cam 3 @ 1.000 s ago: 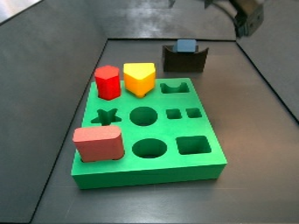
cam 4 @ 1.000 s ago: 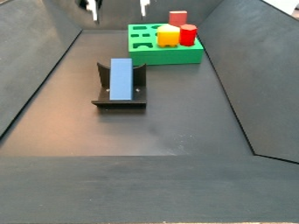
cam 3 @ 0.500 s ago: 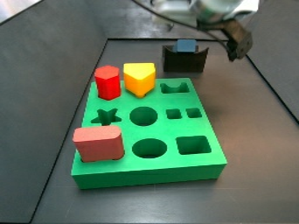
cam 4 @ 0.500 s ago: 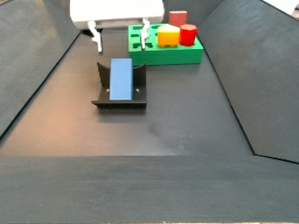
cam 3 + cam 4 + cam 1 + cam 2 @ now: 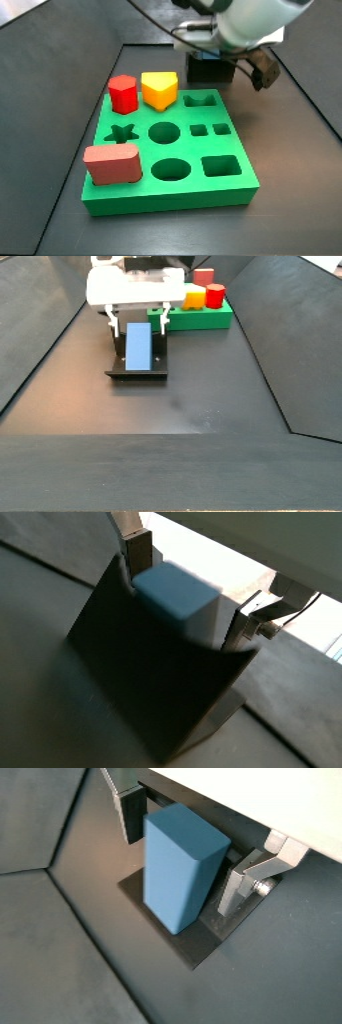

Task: Pick up the rectangle object. Move up. Place the rectangle object on the fixture. Regrasp the rectangle object. Move to above the board. Insert the rectangle object.
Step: Regrasp the rectangle object, then move to above the board.

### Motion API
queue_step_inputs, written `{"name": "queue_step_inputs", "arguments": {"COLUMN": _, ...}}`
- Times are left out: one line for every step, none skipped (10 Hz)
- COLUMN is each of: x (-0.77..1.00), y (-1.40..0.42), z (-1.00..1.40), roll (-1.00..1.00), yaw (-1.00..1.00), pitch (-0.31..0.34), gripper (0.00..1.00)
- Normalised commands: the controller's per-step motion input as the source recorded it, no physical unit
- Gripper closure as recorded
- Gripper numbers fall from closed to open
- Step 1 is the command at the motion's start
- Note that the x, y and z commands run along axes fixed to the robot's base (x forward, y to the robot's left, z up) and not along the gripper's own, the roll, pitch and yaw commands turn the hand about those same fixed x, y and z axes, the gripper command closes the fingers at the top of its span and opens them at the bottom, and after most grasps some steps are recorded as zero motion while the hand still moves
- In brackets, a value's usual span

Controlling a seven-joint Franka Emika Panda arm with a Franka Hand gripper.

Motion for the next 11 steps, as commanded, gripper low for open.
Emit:
{"name": "queue_step_inputs", "arguments": {"x": 0.07, "y": 0.01, "z": -0.25, "roll": 0.06, "yaw": -0.02, "pitch": 0.013, "gripper": 0.00}}
{"name": "queue_step_inputs", "arguments": {"x": 0.02, "y": 0.00, "z": -0.19, "roll": 0.05, "yaw": -0.01, "pitch": 0.028, "gripper": 0.00}}
{"name": "queue_step_inputs", "arguments": {"x": 0.02, "y": 0.00, "z": -0.19, "roll": 0.04, "yaw": 0.00, "pitch": 0.026, "gripper": 0.00}}
{"name": "queue_step_inputs", "arguments": {"x": 0.02, "y": 0.00, "z": -0.19, "roll": 0.04, "yaw": 0.00, "pitch": 0.026, "gripper": 0.00}}
{"name": "queue_step_inputs", "arguments": {"x": 0.02, "y": 0.00, "z": -0.19, "roll": 0.04, "yaw": 0.01, "pitch": 0.026, "gripper": 0.00}}
{"name": "queue_step_inputs", "arguments": {"x": 0.02, "y": 0.00, "z": -0.19, "roll": 0.05, "yaw": 0.01, "pitch": 0.026, "gripper": 0.00}}
{"name": "queue_step_inputs", "arguments": {"x": 0.00, "y": 0.00, "z": 0.00, "roll": 0.00, "yaw": 0.00, "pitch": 0.000, "gripper": 1.00}}
{"name": "queue_step_inputs", "arguments": {"x": -0.08, "y": -0.07, "z": 1.00, "roll": 0.11, "yaw": -0.02, "pitch": 0.238, "gripper": 1.00}}
{"name": "queue_step_inputs", "arguments": {"x": -0.08, "y": -0.07, "z": 1.00, "roll": 0.11, "yaw": -0.02, "pitch": 0.238, "gripper": 1.00}}
{"name": "queue_step_inputs", "arguments": {"x": -0.08, "y": -0.07, "z": 1.00, "roll": 0.05, "yaw": 0.04, "pitch": 0.214, "gripper": 1.00}}
{"name": "queue_step_inputs", "arguments": {"x": -0.08, "y": -0.07, "z": 1.00, "roll": 0.01, "yaw": 0.09, "pitch": 0.191, "gripper": 1.00}}
